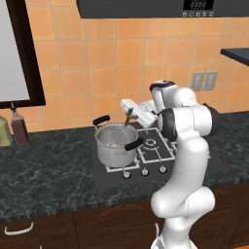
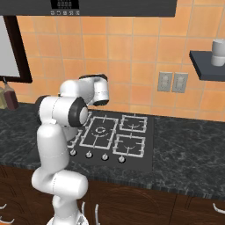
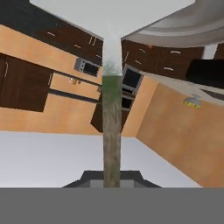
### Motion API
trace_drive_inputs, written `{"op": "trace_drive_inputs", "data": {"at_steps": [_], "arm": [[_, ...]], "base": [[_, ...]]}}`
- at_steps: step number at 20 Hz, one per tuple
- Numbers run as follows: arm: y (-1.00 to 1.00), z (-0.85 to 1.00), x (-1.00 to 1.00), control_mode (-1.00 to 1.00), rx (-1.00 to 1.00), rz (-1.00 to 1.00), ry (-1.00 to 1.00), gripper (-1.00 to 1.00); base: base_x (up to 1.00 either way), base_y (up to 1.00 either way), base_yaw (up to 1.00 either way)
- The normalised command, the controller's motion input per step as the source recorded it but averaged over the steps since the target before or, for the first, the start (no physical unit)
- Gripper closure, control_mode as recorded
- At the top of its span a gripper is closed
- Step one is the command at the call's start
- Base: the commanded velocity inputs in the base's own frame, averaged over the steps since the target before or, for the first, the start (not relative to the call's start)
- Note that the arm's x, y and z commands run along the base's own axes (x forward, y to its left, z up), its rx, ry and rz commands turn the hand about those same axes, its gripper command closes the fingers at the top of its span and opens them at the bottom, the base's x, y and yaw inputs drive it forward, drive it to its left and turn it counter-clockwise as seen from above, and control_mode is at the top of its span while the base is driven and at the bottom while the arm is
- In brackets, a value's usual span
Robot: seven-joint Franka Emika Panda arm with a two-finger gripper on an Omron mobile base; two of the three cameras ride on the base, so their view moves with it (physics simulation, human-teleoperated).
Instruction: Put the garlic and potato in the pot. Retrieve the spatula and lightly stir the vegetables in the pot.
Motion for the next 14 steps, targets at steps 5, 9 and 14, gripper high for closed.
{"op": "trace_drive_inputs", "data": {"at_steps": [5, 9, 14], "arm": [[0.00, 0.05, 0.01, -1.00, -0.07, 0.00, -0.08, 1.00], [0.00, -0.42, 0.00, -1.00, -0.03, 0.00, 0.05, 1.00], [0.03, -0.56, 0.00, -1.00, 0.00, 0.00, 0.18, 1.00]], "base": [[0.00, 0.00, 0.00], [0.00, 0.00, 0.00], [0.00, 0.00, 0.00]]}}
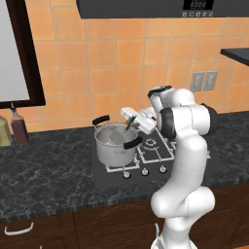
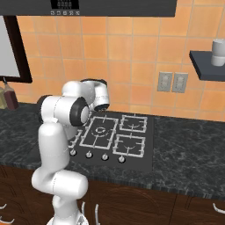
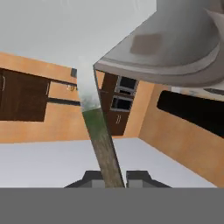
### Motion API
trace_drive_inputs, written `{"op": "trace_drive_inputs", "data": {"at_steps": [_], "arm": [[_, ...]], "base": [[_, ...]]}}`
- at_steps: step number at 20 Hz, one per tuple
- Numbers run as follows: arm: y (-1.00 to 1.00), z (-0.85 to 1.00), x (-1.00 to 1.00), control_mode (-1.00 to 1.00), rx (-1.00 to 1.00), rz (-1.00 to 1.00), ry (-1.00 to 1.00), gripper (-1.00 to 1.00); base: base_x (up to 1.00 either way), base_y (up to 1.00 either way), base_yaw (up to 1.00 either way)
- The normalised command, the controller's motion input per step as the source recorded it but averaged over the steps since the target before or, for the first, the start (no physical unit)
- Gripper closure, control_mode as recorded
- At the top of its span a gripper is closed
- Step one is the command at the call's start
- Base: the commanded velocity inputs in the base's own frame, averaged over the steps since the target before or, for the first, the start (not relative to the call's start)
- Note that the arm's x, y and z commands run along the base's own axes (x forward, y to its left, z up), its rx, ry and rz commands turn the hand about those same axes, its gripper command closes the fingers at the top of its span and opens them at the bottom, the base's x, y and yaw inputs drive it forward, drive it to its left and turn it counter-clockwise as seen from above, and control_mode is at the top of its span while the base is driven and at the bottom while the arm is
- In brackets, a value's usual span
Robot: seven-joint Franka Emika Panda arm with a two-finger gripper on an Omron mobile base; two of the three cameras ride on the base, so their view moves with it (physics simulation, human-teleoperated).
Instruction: Put the garlic and potato in the pot. Retrieve the spatula and lightly stir the vegetables in the pot.
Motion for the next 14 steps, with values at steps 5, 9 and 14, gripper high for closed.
{"op": "trace_drive_inputs", "data": {"at_steps": [5, 9, 14], "arm": [[0.11, 0.08, -0.26, -1.00, 0.05, 0.00, 0.13, 1.00], [0.00, 0.52, -0.27, -1.00, 0.08, -0.02, 0.18, 1.00], [0.00, 0.11, -0.18, -1.00, 0.00, -0.03, 0.13, 1.00]], "base": [[0.00, 0.00, 0.00], [0.00, 0.00, 0.00], [0.00, 0.00, 0.00]]}}
